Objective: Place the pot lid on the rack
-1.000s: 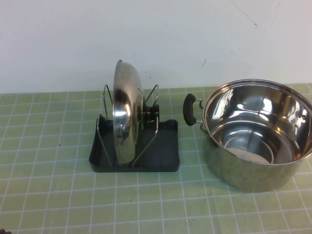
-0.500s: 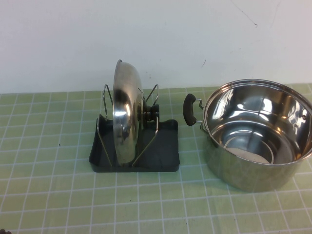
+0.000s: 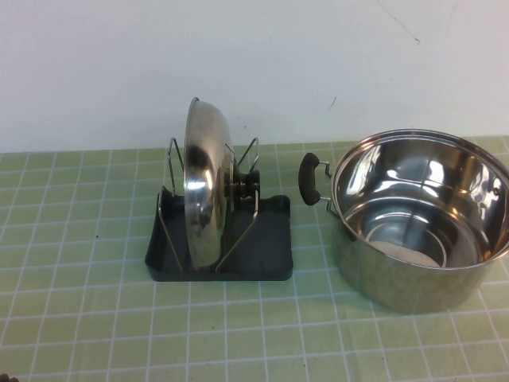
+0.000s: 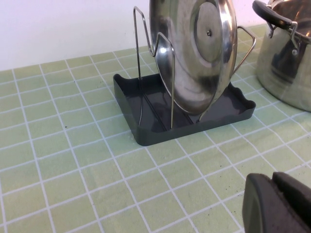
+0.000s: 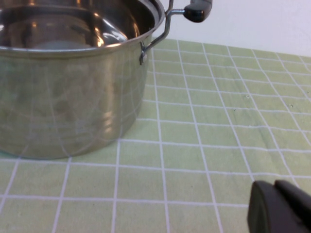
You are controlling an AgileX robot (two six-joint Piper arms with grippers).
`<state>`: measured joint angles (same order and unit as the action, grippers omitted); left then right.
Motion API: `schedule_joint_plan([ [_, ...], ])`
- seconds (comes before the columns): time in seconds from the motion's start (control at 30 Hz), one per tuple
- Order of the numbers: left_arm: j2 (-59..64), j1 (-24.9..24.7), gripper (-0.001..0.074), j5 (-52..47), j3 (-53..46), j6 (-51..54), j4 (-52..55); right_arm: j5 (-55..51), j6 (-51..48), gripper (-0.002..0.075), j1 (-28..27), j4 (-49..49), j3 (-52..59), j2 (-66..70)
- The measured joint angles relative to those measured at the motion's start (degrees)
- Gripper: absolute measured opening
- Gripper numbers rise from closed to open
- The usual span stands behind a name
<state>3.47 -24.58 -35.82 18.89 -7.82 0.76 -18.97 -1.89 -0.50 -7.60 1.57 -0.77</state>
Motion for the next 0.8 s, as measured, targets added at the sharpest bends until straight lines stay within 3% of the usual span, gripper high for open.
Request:
schedule_joint_plan([
  [0.23, -0.85, 0.12, -0.0002, 0.84, -0.40, 0.08, 3.55, 0.00, 0.00, -0.0001, 0.00, 0.00, 0.00, 0.00],
  [0.33, -1.11, 2.71, -0.0002, 6.02, -3.42, 0.08, 6.30, 0.00, 0.11, -0.0001, 0.00, 0.00, 0.00, 0.00],
  [0.5, -1.22, 16.39, -0.0002, 17.76, -12.40, 0.08, 7.32, -0.09, 0.22, -0.0001, 0.00, 0.00, 0.00, 0.00],
  [0.67, -1.39, 29.38, -0.0002, 24.02, -19.76, 1.66, -0.76, -0.09, 0.22, -0.0001, 0.00, 0.00, 0.00, 0.00],
  [0.8, -3.36, 33.20, -0.0002, 23.45, -20.10, 2.94, -2.58, -0.09, 0.22, -0.0001, 0.00, 0.00, 0.00, 0.00],
])
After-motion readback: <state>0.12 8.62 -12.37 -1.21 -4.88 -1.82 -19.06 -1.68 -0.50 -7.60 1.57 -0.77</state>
